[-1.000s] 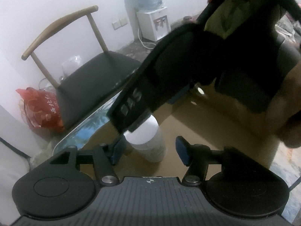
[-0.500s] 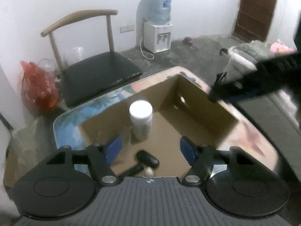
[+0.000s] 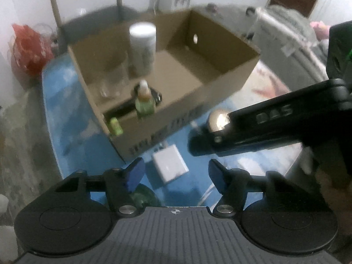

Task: Organize rigid objects
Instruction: 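Move the open right tool to the white square charger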

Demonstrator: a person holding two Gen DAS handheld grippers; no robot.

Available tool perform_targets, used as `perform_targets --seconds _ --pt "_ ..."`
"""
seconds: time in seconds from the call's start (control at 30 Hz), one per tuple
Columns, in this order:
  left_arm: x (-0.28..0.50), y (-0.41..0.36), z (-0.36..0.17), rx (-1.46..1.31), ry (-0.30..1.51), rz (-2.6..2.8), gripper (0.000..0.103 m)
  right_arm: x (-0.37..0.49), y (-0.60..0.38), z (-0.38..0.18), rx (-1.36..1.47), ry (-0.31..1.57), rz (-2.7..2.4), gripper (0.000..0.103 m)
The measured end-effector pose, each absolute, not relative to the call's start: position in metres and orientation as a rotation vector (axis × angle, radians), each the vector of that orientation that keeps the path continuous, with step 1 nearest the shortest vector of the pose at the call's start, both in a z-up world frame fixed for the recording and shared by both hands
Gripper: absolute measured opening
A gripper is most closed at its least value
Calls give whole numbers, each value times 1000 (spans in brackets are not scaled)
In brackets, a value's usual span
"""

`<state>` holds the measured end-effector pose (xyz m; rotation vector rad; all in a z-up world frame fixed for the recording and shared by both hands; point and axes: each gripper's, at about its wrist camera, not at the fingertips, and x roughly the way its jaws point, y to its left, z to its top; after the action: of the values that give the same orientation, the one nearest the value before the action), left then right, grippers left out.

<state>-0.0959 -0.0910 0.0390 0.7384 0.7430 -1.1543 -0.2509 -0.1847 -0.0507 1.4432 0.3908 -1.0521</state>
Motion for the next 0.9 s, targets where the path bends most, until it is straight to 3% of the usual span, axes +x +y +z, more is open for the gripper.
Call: perform_targets --seconds 0.6,0.73,0.9 --pt "-72 -128 -18 815 985 -1043 63 -226 -221 -91 1480 506 -1033 40" --pt "-72 -130 -21 795 1001 -1024 63 -231 -222 -98 1517 513 -1026 33" --pt "-76 -127 -22 780 1008 -1021 64 -235 -216 -101 1526 521 -1019 32"
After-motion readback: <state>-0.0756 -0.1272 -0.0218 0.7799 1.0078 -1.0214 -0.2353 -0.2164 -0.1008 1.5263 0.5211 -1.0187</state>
